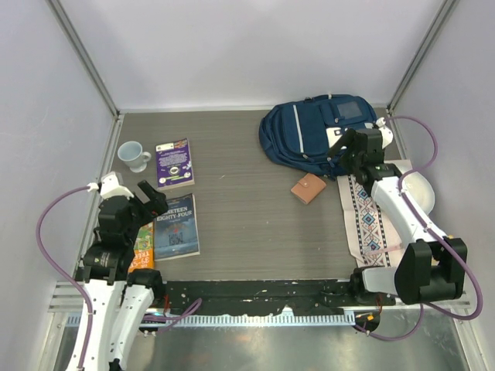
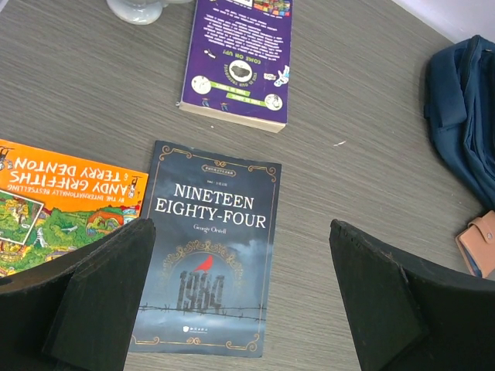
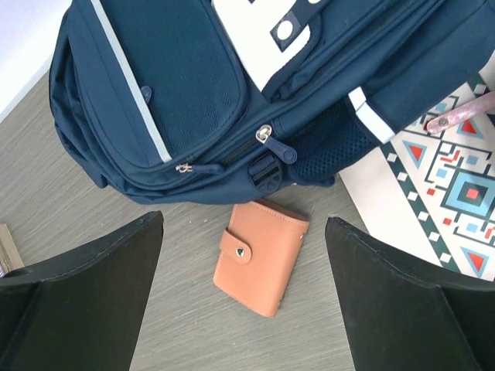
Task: Pack the student bag
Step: Unzip the student bag at the center of the board.
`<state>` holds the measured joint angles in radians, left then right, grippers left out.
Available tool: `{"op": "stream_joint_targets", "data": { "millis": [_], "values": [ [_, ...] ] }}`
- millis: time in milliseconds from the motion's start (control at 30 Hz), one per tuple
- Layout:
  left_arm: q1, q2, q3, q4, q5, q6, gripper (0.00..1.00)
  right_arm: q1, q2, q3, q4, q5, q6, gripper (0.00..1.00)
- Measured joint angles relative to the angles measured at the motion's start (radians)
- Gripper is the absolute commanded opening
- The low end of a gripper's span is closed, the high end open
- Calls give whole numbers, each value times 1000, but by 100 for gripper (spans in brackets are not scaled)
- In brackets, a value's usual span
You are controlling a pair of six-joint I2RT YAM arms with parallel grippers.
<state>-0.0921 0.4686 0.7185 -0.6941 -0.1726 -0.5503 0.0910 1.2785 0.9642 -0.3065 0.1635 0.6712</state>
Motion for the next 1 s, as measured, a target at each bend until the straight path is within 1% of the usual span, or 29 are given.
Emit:
{"op": "stream_joint_targets", "data": {
  "millis": [233, 500, 567, 667, 867, 1000],
  "values": [
    [0, 5, -2, 1, -1, 0, 100, -32, 50, 41, -11, 7, -15, 91],
    [0, 18, -3, 1, 0, -1, 100, -92, 150, 127, -23, -39, -2, 88],
    [0, 21, -4, 1, 1, -2, 99, -107, 174, 144, -24, -39, 12, 88],
    [0, 30, -5, 1, 2, -2, 99, -132, 223, 173, -23, -39, 44, 84],
    [0, 53, -5, 1, 5, -11, 99, -174, 329, 185, -25, -72, 131, 83],
    [0, 62, -5, 1, 6, -15, 100, -177, 350, 163, -24, -72, 177, 83]
  ]
}}
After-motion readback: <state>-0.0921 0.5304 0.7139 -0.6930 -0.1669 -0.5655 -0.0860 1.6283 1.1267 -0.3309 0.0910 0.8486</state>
